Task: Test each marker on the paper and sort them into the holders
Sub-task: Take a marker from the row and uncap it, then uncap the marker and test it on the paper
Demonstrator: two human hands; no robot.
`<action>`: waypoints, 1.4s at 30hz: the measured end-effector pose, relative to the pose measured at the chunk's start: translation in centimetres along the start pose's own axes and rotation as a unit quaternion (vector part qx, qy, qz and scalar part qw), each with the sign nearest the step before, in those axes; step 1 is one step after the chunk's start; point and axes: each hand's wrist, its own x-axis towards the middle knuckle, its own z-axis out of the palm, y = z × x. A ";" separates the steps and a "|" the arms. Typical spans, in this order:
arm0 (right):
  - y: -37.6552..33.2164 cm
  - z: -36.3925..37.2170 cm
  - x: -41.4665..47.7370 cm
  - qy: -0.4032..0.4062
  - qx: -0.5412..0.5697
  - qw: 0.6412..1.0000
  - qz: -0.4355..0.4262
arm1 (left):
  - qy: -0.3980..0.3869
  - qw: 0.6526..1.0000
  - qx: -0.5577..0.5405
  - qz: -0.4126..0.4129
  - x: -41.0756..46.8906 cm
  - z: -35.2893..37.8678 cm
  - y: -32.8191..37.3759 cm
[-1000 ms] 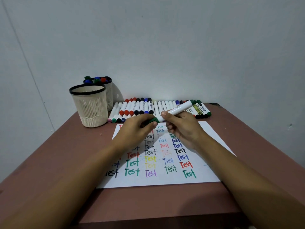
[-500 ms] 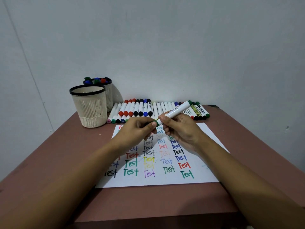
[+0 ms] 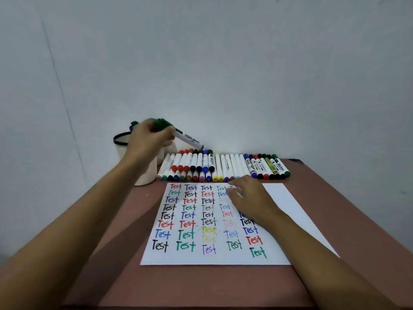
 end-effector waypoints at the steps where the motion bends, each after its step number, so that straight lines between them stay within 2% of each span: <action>1: 0.2 0.2 0.0 -0.022 -0.028 0.999 -0.020 | 0.018 0.999 0.038 0.022 1.2 -0.7 0.7; 6: 0.4 0.6 0.2 -0.032 -0.071 0.995 -0.059 | 0.129 0.966 0.211 0.082 7.7 -4.9 3.4; 11: 0.1 0.6 0.5 -0.038 -0.082 0.994 -0.062 | 0.154 0.921 0.345 0.094 11.2 -6.5 3.6; 18: -0.2 0.4 0.4 -0.042 -0.091 0.993 -0.061 | 0.059 0.893 0.444 0.053 12.8 -5.5 -0.3; 22: -0.3 0.3 0.6 -0.043 -0.095 0.993 -0.062 | 0.024 0.900 0.433 0.050 12.9 -5.1 -2.4; 29: -0.3 0.4 0.6 -0.046 -0.090 0.993 -0.052 | -0.087 0.816 0.572 0.015 13.2 -4.7 -4.0; 31: -0.3 0.4 0.6 -0.047 -0.091 0.993 -0.052 | -0.083 0.816 0.571 0.014 13.0 -4.7 -3.8; 34: -0.2 0.3 0.5 -0.047 -0.093 0.993 -0.049 | -0.052 0.849 0.524 0.040 11.7 -4.2 -2.4; 38: -0.5 0.2 0.6 -0.052 -0.098 0.993 -0.046 | -0.013 0.894 0.417 0.164 7.1 -1.8 0.5; 40: -0.6 0.3 0.6 -0.055 -0.109 0.991 -0.049 | -0.038 0.905 0.379 0.190 4.1 -0.4 0.5; 42: -0.8 0.3 0.6 -0.056 -0.120 0.990 -0.050 | -0.078 0.911 0.365 0.177 1.2 0.9 -0.7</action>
